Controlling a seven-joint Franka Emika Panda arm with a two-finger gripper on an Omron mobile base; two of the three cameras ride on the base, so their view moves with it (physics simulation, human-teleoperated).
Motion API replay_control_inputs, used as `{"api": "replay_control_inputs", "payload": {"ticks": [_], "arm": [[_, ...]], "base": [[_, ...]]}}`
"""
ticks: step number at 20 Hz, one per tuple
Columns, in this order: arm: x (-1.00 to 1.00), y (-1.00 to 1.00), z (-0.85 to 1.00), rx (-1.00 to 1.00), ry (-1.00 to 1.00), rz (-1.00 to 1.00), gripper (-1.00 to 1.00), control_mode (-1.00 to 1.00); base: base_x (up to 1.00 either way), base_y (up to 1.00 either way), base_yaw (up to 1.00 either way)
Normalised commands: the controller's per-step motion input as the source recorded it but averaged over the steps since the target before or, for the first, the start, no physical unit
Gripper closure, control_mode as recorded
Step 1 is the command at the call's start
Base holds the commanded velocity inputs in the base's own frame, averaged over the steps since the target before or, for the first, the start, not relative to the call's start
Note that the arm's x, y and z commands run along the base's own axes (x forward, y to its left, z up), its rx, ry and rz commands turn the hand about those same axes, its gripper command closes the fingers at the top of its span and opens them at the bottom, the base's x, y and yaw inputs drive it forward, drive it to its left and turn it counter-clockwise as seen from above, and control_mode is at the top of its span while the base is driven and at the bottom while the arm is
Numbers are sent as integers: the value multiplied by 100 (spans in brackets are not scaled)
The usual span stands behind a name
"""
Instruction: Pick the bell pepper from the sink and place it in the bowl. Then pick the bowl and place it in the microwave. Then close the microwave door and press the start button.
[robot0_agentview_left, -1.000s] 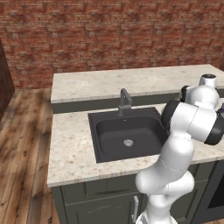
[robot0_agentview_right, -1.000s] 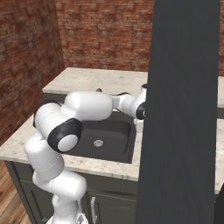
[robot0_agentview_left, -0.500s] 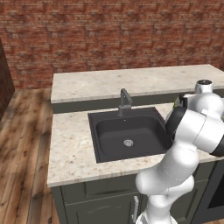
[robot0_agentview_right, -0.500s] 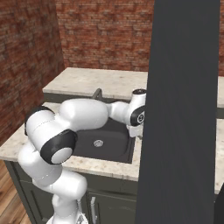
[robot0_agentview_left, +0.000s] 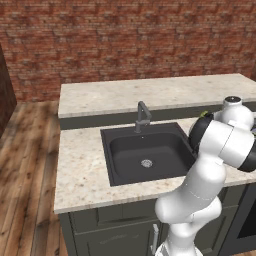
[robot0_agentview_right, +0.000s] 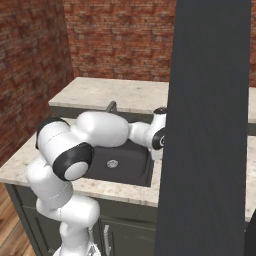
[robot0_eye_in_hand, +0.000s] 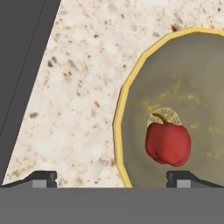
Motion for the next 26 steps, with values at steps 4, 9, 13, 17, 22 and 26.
{"api": "replay_control_inputs", "payload": {"ticks": [4,9,13,17,22,26], "arm": [[20,-15,-34,0,1,0,-100,-100],[19,-15,-33,0,2,0,-100,-100],[12,-18,-25,0,1,0,-100,-100],[1,-16,-15,0,0,0,100,-100],[-1,-1,0,0,-1,0,100,-100],[0,1,0,-1,1,0,100,-100]], "base": [[0,0,0],[0,0,0],[0,0,0],[0,0,0],[0,0,0],[0,0,0]]}}
